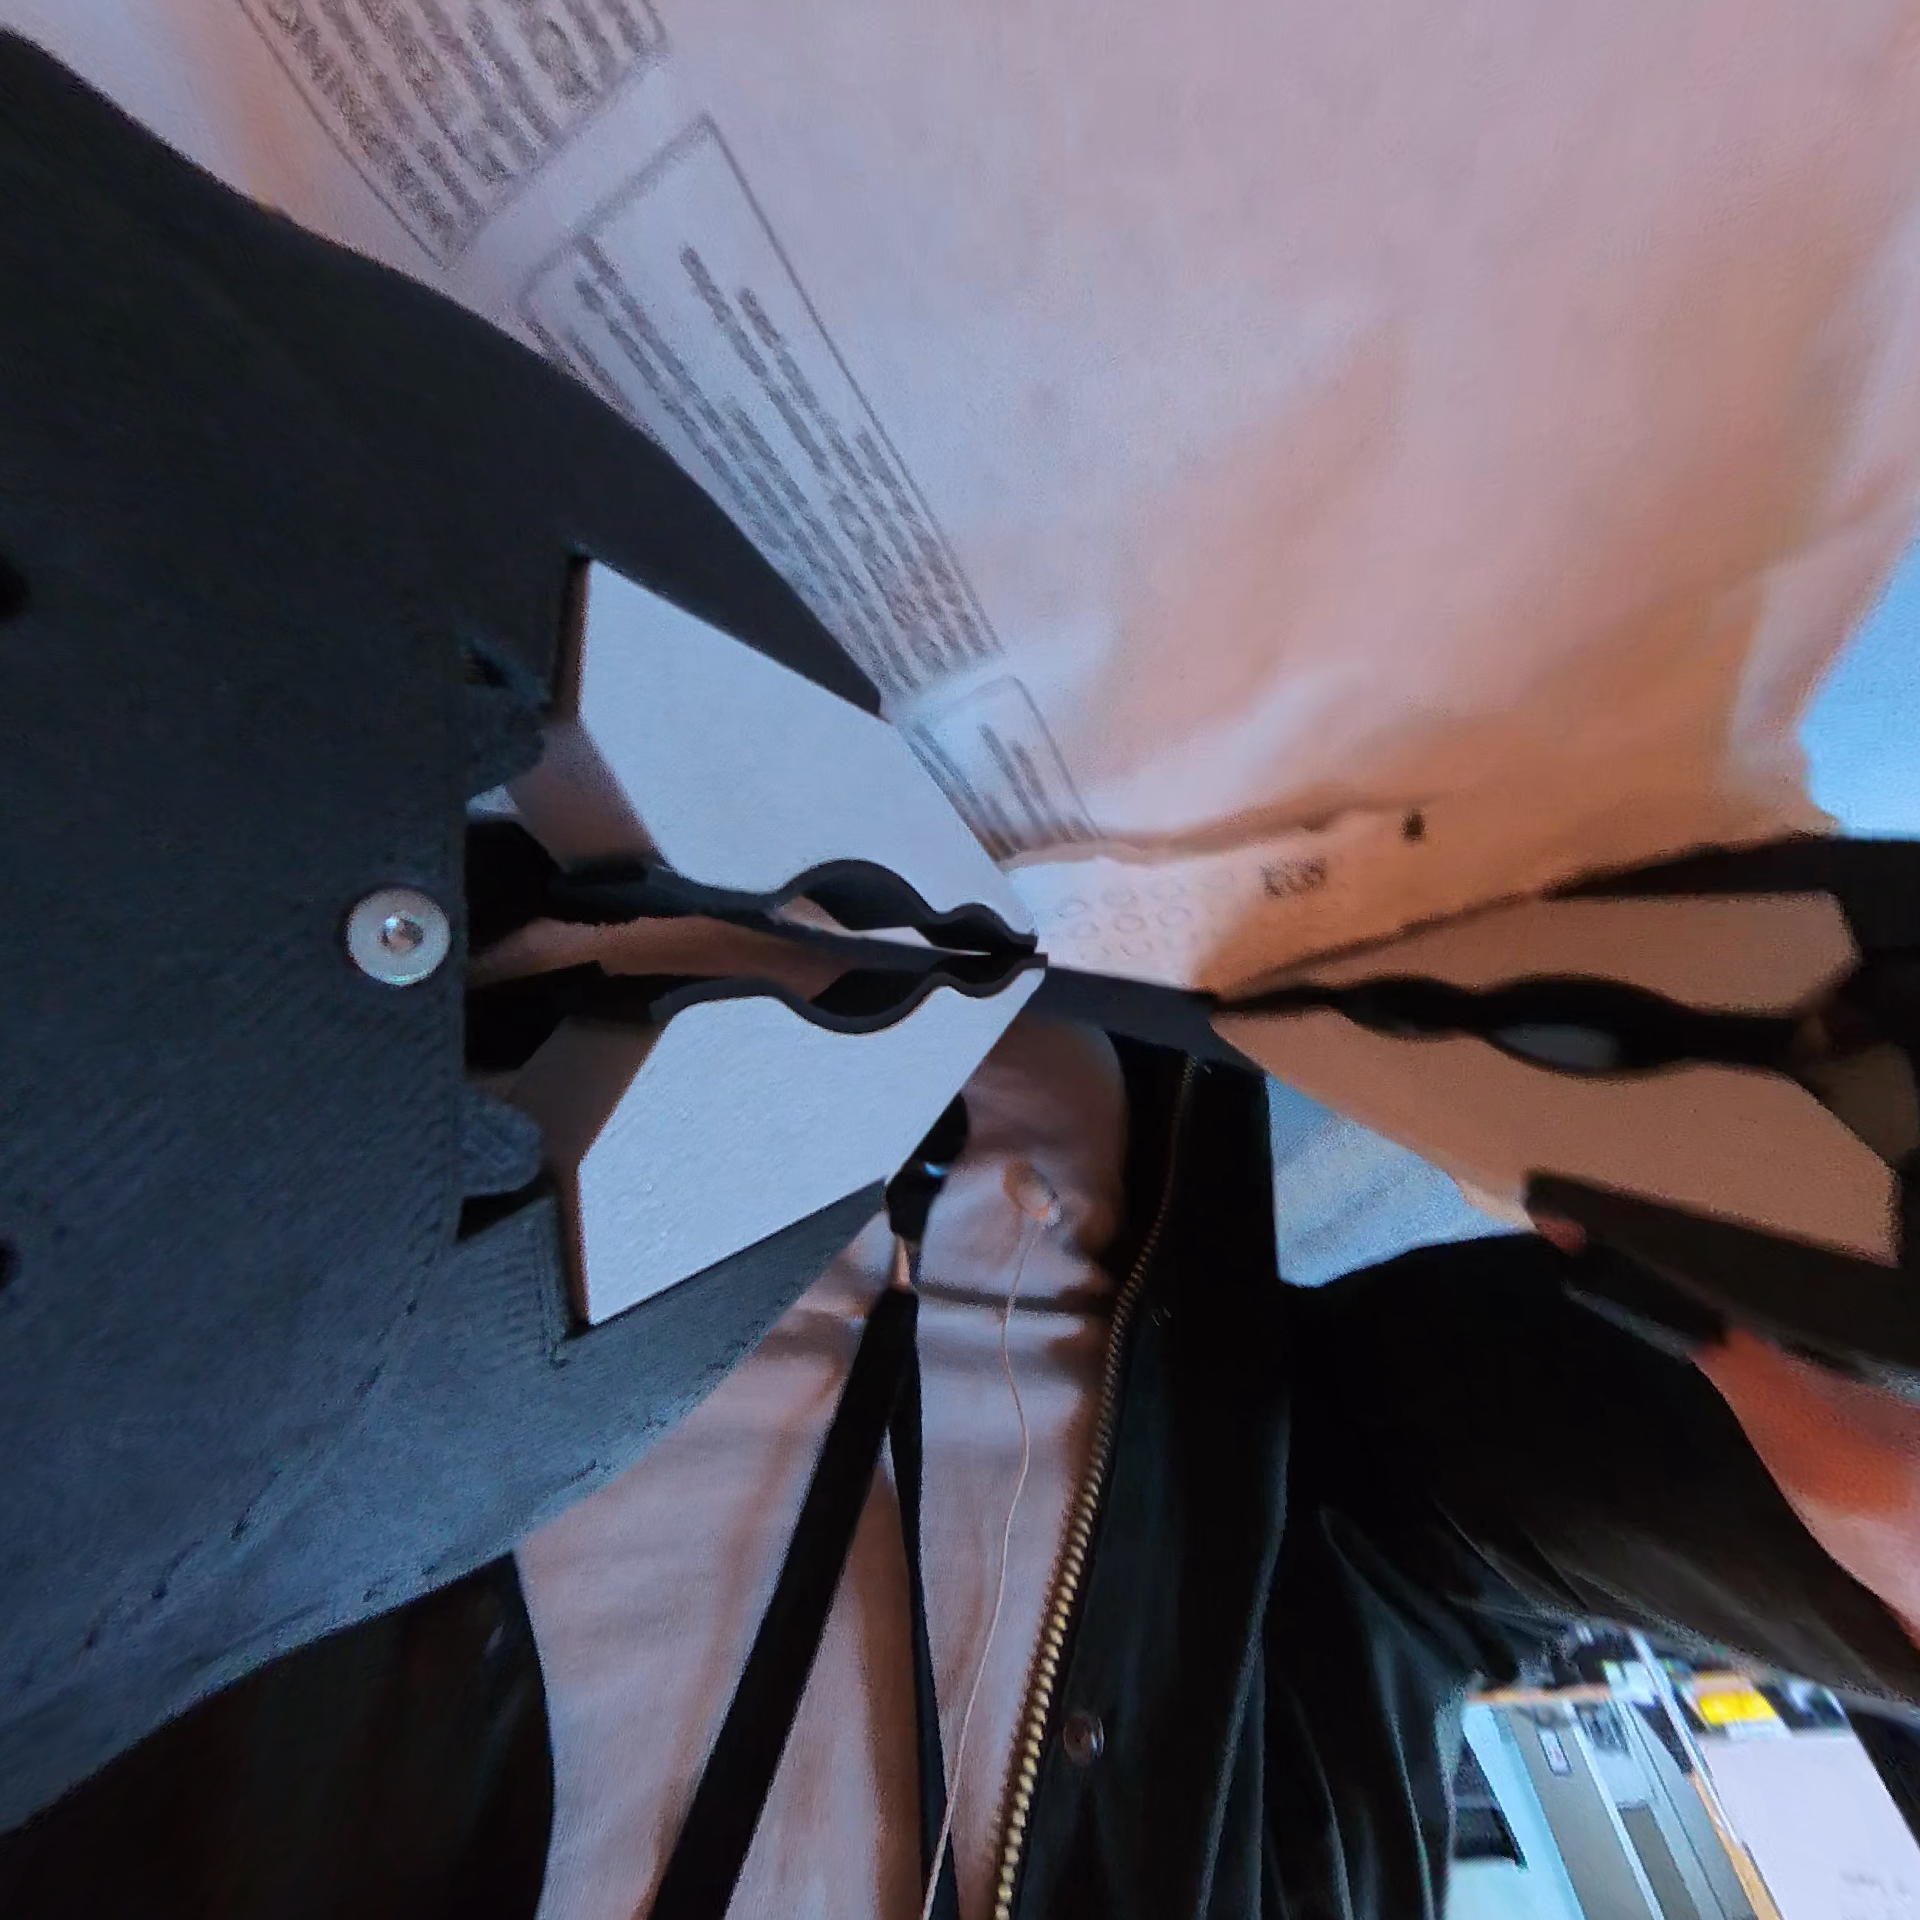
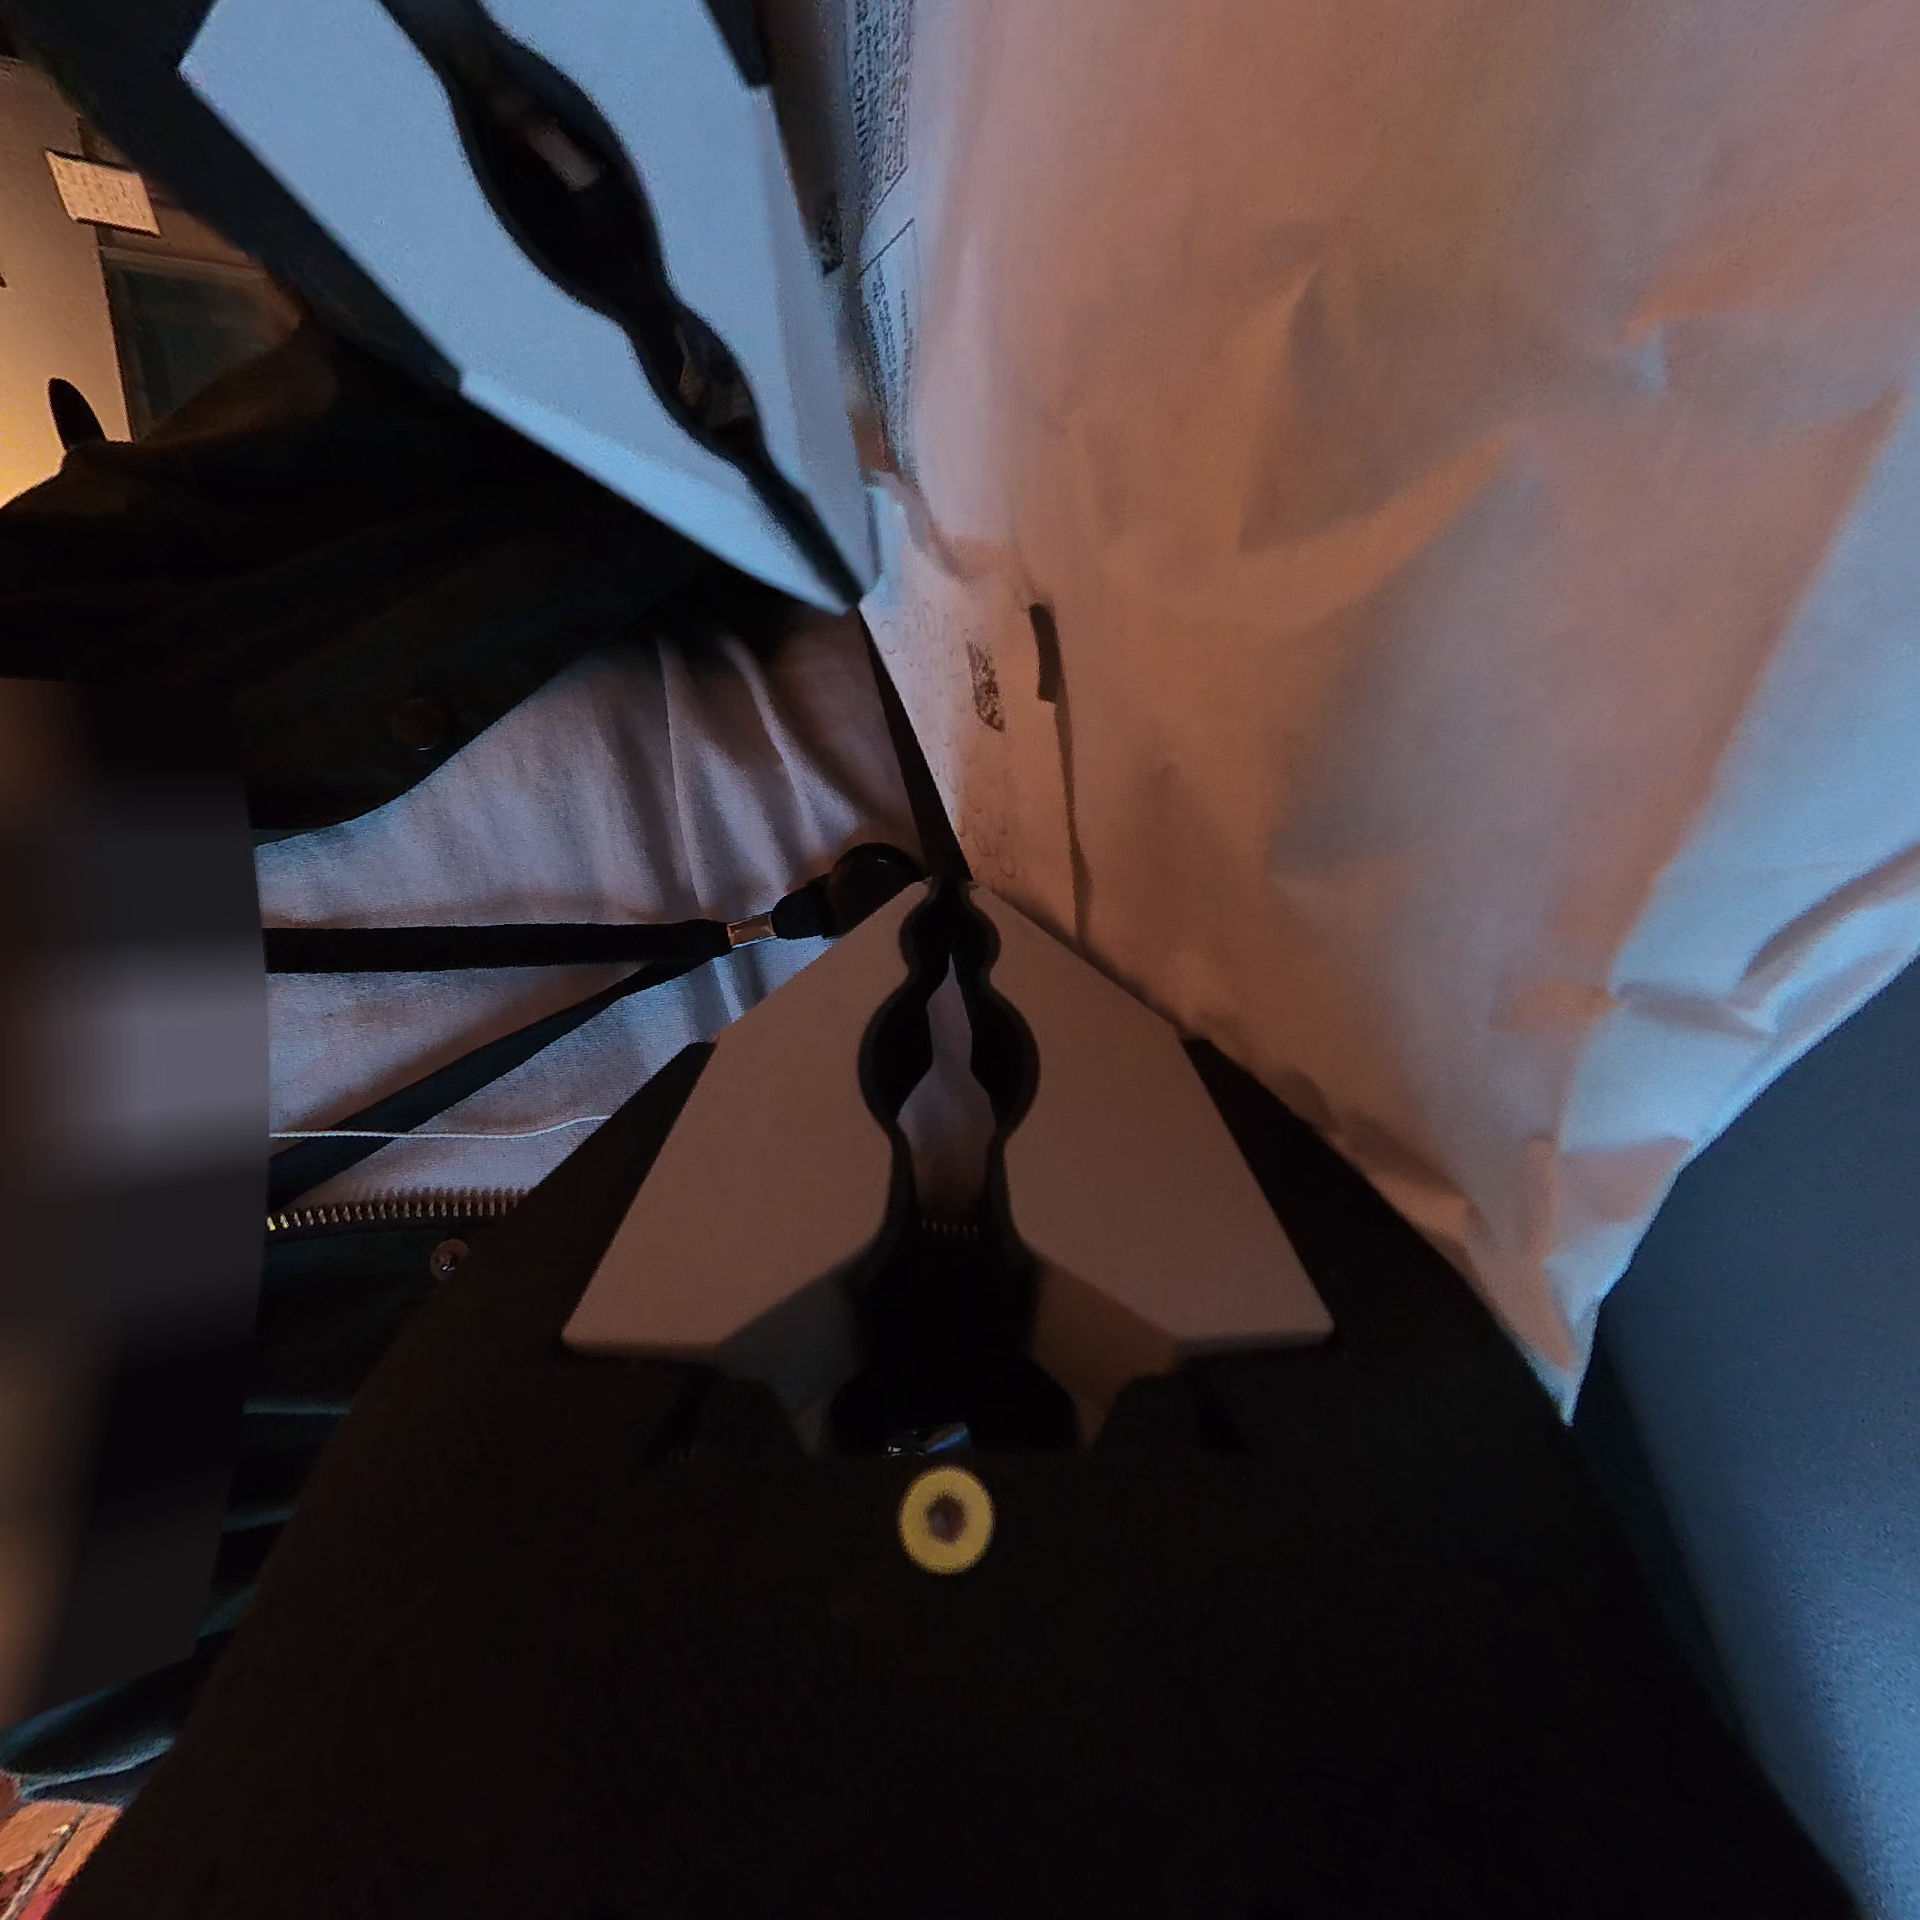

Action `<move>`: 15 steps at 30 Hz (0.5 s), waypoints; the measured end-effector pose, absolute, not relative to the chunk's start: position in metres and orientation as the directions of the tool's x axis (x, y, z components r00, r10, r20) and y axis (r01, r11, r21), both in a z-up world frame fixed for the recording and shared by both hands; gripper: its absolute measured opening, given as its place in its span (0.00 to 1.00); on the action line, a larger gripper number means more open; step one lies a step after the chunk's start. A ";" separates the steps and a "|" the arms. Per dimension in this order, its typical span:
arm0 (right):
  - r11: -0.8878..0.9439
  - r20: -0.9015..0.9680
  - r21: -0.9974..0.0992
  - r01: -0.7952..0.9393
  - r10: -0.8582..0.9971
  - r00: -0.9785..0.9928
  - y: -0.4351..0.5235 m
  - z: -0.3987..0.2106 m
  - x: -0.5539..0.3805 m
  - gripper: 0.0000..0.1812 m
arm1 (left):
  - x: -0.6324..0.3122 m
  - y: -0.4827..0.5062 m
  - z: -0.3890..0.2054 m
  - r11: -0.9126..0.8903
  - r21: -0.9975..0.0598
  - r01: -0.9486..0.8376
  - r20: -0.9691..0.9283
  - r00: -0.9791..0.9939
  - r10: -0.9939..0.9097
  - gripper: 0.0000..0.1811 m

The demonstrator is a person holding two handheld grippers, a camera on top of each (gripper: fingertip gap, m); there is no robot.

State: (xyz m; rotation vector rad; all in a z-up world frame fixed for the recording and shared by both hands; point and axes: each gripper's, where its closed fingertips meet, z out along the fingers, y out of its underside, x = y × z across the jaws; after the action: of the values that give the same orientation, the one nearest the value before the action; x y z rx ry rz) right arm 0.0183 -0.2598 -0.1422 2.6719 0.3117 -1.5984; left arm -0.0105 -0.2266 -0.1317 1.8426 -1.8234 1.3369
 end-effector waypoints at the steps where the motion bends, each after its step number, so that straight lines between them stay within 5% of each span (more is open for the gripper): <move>1: -0.980 -0.874 -0.090 0.176 0.163 0.458 -0.260 -0.142 0.018 0.00 | -0.006 -0.232 -0.125 -0.208 -0.443 -0.872 0.718 -0.206 -0.665 0.00; 7: -0.980 -0.876 -0.089 0.176 0.161 0.454 -0.260 -0.142 0.018 0.00 | 0.008 -0.260 -0.136 -0.082 -0.416 -0.906 0.683 -0.251 -0.686 0.00; 15: -0.979 -0.883 -0.095 0.181 0.167 0.439 -0.261 -0.142 0.019 0.00 | -0.006 -0.250 -0.139 -0.171 -0.355 -0.919 0.786 -0.194 -0.587 0.00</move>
State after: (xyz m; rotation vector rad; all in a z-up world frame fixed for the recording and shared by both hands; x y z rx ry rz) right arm 0.0186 -0.2607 -0.1420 2.6538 0.3212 -1.6251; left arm -0.0064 -0.2500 -0.1391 1.7213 -1.7484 1.3094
